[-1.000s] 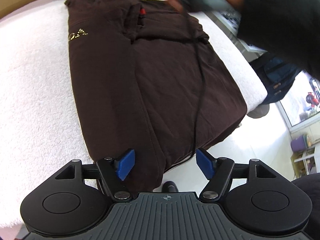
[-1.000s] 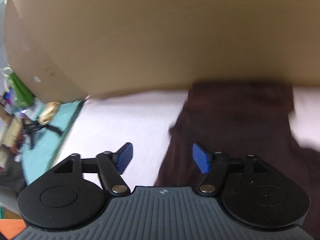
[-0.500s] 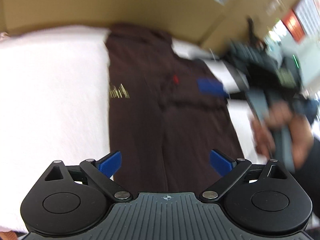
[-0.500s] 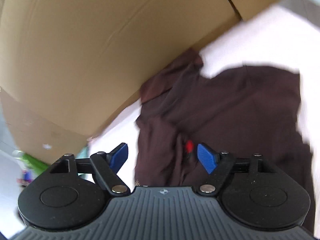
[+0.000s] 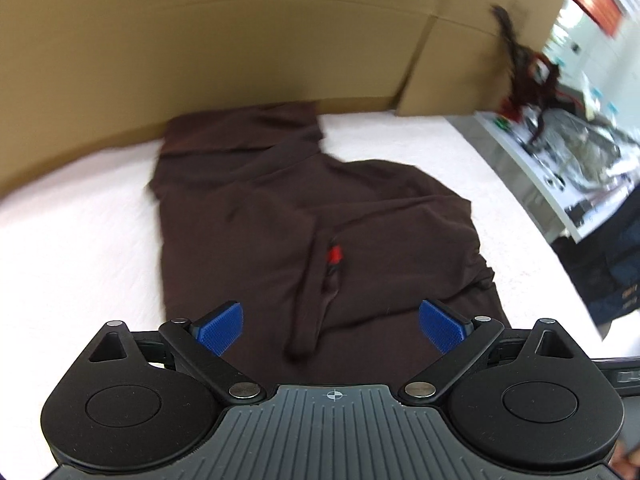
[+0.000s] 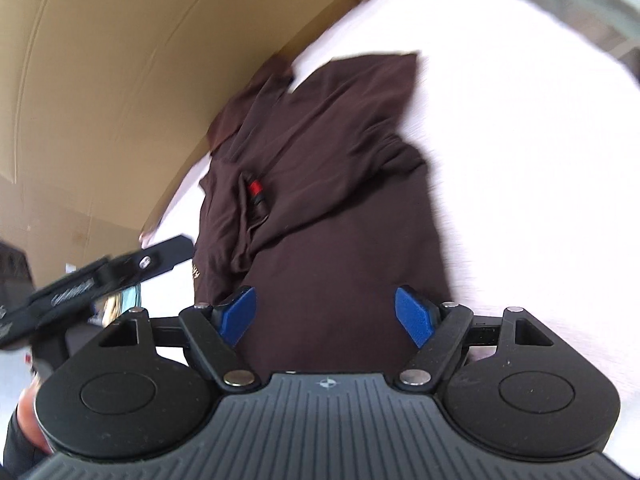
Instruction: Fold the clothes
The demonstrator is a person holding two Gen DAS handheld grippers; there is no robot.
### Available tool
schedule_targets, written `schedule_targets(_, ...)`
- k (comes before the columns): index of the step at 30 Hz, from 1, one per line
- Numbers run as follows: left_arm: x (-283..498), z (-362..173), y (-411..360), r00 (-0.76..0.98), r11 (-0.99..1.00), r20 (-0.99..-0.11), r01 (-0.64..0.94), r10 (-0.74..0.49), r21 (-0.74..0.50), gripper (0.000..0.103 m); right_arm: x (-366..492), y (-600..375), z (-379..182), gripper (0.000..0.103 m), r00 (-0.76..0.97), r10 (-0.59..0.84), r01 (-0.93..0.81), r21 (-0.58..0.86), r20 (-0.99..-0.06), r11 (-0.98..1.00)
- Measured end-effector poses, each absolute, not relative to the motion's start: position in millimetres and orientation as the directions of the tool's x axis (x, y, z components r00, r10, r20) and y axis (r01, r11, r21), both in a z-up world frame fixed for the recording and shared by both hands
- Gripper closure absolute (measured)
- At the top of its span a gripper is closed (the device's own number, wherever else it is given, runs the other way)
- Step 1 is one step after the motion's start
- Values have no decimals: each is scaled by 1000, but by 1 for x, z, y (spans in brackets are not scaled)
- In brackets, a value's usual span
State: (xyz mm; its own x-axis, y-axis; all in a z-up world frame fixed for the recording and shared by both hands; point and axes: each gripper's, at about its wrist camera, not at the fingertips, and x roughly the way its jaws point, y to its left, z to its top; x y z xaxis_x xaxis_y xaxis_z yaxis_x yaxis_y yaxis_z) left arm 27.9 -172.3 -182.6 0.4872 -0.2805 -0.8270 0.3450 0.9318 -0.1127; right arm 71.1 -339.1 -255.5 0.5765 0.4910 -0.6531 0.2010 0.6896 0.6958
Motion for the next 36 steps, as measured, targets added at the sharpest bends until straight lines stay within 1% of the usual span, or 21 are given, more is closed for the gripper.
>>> schedule_targets(2,43,-194,-179,461,922,-846,378,-269,-88,2,62,-356,-252,23,634,447,230,706,-631,670)
schedule_targets(5,63,-214,-180,410,917,-881,393,-237,-64,2,74,-375,-247,23,710,372,292,731,-598,617)
schedule_targets(8,73,-232,-170,376,919,-904,392,-203,-43,2,101,-387,-251,24,737,308,330,717,-602,614)
schedule_targets(9,75,-234,-167,370,915,-904,401,-213,-51,0,111,-391,-255,29,736,296,344,712,-609,612)
schedule_targets(10,76,-235,-164,361,907,-903,416,-234,-68,0,121,-393,-259,32,732,301,347,714,-611,607)
schedule_targets(11,76,-235,-162,351,899,-903,431,-246,-77,0,130,-396,-261,38,724,306,354,713,-619,605)
schedule_targets(14,80,-235,-157,322,882,-907,461,-272,-101,0,148,-400,-266,40,695,279,403,681,-663,612)
schedule_targets(16,84,-232,-151,301,880,-904,452,-304,-145,0,154,-398,-271,40,706,283,407,698,-650,589)
schedule_targets(17,87,-231,-148,291,881,-901,442,-321,-171,0,157,-397,-272,42,711,281,407,703,-645,584)
schedule_targets(19,91,-227,-140,270,879,-894,420,-357,-224,0,163,-392,-273,66,699,260,425,679,-666,598)
schedule_targets(20,93,-225,-137,263,878,-890,410,-371,-245,0,166,-390,-273,88,690,248,438,665,-680,605)
schedule_targets(22,96,-220,-131,262,879,-883,393,-390,-271,0,167,-387,-272,88,688,227,453,652,-689,608)
schedule_targets(25,101,-213,-120,261,878,-869,359,-421,-317,0,161,-374,-254,91,718,177,430,628,-674,649)
schedule_targets(27,106,-209,-112,255,873,-855,324,-452,-364,0,155,-357,-235,95,745,152,379,600,-649,704)
schedule_targets(31,119,-198,-102,245,847,-820,281,-517,-450,0,147,-311,-210,96,770,141,273,522,-622,808)
schedule_targets(36,139,-182,-113,237,824,-799,303,-552,-479,0,148,-249,-205,96,763,127,174,391,-634,904)
